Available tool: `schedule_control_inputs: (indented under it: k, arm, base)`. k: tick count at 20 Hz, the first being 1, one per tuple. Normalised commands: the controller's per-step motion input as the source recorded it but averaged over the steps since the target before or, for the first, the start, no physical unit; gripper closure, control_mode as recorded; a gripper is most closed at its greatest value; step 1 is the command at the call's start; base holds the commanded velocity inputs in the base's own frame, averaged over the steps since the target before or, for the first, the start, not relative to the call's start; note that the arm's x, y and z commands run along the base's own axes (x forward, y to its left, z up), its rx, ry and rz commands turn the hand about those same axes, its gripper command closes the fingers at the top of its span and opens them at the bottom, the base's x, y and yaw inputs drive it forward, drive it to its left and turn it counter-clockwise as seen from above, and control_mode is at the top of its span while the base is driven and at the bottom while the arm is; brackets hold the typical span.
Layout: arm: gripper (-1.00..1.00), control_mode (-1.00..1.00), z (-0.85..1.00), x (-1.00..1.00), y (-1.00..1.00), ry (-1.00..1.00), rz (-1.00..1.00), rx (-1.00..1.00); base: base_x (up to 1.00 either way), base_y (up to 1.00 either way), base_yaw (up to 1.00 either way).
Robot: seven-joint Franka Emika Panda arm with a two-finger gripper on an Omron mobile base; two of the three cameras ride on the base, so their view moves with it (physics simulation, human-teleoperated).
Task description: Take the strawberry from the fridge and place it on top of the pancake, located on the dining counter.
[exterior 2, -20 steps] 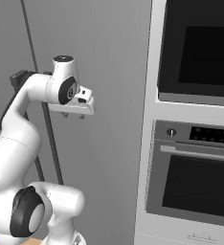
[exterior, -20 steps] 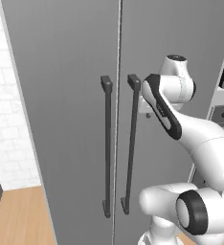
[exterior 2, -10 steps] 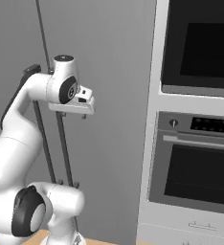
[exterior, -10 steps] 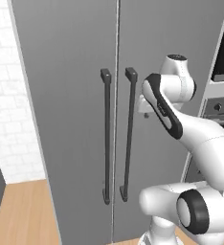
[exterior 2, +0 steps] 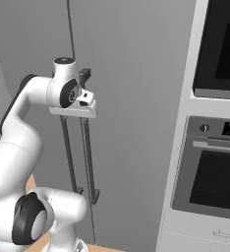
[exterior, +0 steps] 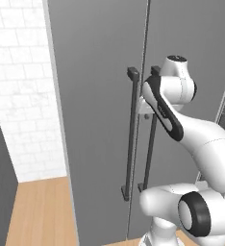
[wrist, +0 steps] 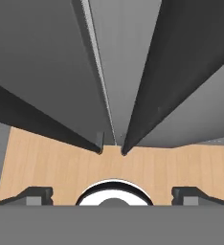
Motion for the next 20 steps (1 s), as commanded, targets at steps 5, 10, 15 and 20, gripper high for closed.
schedule_control_inputs:
  k: [5, 10, 15, 20]
  arm:
    - [-1.0, 1.0, 0.0, 0.0, 0.0, 0.0, 0.0, 0.0]
    - [-1.0, 1.0, 0.0, 0.0, 0.0, 0.0, 0.0, 0.0]
    - [-1.0, 1.0, 0.0, 0.0, 0.0, 0.0, 0.0, 0.0]
    - [-1.0, 1.0, 0.0, 0.0, 0.0, 0.0, 0.0, 0.0]
  base:
    - [-0.14, 0.2, -0.01]
    - [-0.06, 0.35, -0.06]
    - [-0.4, -0.02, -0.02]
    - [-0.49, -0.07, 0.0]
